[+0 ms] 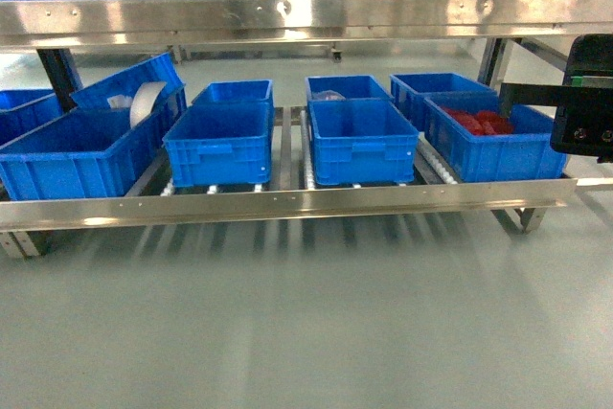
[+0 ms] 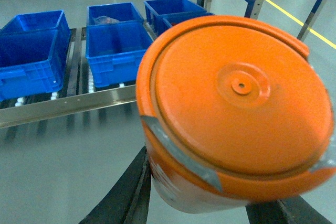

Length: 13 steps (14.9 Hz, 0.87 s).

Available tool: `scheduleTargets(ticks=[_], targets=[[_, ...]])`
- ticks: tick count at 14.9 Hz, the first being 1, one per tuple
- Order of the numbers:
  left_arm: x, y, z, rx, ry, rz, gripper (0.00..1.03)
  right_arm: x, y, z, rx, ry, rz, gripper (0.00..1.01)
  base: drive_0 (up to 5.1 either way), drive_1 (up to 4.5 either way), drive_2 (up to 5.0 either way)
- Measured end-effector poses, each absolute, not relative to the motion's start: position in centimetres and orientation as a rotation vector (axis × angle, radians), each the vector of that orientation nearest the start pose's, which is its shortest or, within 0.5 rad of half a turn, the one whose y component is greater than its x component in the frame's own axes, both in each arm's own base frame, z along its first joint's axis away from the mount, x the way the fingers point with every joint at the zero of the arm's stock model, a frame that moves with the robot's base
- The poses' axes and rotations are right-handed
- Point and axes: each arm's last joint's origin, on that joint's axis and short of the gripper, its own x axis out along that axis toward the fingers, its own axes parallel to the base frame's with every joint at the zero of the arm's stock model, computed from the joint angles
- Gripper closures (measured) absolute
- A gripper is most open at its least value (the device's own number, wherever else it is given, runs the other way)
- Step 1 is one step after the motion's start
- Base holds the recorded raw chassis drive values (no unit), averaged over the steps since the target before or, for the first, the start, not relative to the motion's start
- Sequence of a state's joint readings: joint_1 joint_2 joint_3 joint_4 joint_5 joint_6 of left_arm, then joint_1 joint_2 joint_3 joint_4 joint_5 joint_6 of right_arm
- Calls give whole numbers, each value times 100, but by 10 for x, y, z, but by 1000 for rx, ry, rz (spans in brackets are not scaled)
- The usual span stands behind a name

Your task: Sort blue parts and orange caps into right shelf containers

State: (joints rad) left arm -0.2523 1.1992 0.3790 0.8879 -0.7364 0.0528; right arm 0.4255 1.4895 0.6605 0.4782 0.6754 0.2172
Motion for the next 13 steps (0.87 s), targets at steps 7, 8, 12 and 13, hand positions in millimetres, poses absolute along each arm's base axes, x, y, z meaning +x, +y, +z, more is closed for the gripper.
scheduleTargets(ticks=[7,8,12,13], targets=[[222,-37,217,20,-47,486,62,274,105,196,31,271,-278,60,0,0,0],[222,-37,217,20,-47,486,62,275,104,196,31,271,-278,60,0,0,0],[222,-37,217,20,-47,486,62,275,104,196,31,271,-279,60,3,-32,37],[222,-37,217,20,-47,486,62,274,105,195,30,271,-278,60,0,0,0]])
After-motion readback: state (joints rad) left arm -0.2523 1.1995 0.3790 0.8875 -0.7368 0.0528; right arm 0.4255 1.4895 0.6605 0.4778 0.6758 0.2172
